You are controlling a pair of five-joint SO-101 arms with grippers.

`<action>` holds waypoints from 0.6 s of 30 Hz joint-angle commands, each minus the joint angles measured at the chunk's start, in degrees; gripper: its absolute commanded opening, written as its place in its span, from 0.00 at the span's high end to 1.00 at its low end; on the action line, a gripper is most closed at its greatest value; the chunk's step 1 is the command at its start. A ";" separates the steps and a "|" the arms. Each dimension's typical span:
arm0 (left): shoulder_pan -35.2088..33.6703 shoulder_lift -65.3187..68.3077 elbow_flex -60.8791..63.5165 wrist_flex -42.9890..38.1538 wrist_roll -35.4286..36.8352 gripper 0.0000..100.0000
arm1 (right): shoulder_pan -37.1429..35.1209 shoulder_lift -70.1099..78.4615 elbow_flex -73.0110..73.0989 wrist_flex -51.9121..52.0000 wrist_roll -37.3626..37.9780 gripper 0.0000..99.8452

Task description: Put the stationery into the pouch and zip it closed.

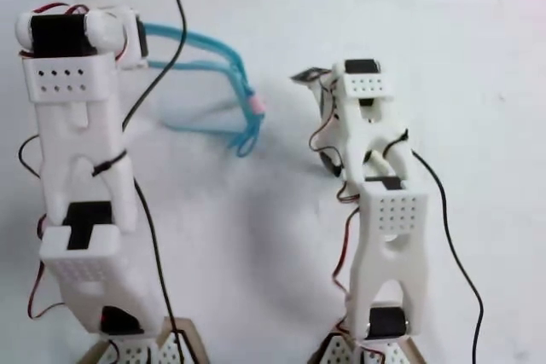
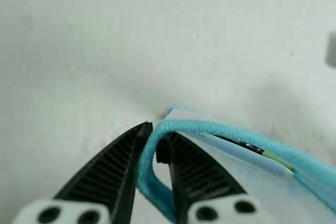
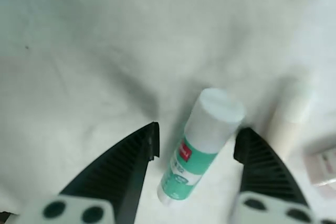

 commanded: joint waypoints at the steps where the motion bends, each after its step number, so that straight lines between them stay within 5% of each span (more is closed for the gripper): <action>1: 0.00 0.35 0.04 0.09 0.44 0.98 | -1.19 0.31 -0.79 -0.92 0.26 0.76; 6: 0.09 0.35 0.04 0.09 0.44 0.98 | -1.19 0.66 -4.57 -0.92 -2.02 0.79; 11: 0.18 0.26 0.04 0.18 0.44 0.98 | -1.10 0.66 -7.74 -0.92 -3.60 0.99; 18: 0.09 0.18 0.04 0.18 0.44 0.98 | -0.57 0.13 -13.80 -0.57 -4.66 0.98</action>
